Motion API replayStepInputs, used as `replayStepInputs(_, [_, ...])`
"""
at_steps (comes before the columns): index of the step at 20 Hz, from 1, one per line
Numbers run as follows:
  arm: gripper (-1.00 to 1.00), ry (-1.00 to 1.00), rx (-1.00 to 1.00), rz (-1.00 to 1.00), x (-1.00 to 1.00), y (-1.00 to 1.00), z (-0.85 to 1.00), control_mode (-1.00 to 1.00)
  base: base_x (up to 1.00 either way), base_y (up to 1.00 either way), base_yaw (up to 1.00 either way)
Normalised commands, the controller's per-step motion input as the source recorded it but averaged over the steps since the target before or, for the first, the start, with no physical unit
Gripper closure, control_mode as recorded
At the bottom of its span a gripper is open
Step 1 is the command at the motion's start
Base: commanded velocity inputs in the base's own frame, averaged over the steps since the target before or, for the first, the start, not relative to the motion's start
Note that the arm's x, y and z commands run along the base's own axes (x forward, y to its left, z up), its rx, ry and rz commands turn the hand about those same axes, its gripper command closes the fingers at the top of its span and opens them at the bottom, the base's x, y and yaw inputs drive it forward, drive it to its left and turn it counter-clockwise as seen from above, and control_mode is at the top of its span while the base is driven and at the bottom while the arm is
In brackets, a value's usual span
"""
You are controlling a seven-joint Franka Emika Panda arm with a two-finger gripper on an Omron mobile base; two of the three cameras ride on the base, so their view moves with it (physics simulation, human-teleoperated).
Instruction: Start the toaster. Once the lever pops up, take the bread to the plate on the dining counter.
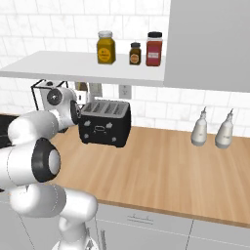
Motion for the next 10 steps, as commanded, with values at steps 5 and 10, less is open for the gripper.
replayStepInputs(5, [1.0,0.12,-0.01,0.0,-0.33,-0.06,0.26,-1.0,0.0,0.0,0.0])
replayStepInputs(10, [1.0,0.21,-0.03,0.0,-0.35,-0.2,0.05,-1.0,0.0,0.0,0.0])
